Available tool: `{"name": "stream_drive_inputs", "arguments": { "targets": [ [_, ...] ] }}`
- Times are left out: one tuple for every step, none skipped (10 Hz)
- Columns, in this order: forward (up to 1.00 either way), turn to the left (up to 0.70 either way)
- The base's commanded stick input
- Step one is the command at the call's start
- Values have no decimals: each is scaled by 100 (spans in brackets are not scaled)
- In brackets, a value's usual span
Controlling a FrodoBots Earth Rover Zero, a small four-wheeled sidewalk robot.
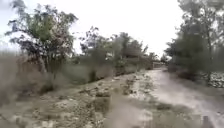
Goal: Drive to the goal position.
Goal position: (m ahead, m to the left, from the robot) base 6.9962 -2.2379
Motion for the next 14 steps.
{"name": "stream_drive_inputs", "arguments": {
  "targets": [
    [70,0],
    [70,0],
    [70,0],
    [70,0],
    [70,0],
    [70,-7],
    [70,-28],
    [70,-35],
    [70,-35],
    [70,-35],
    [70,-35],
    [70,-35],
    [70,-35],
    [70,-35]
  ]
}}
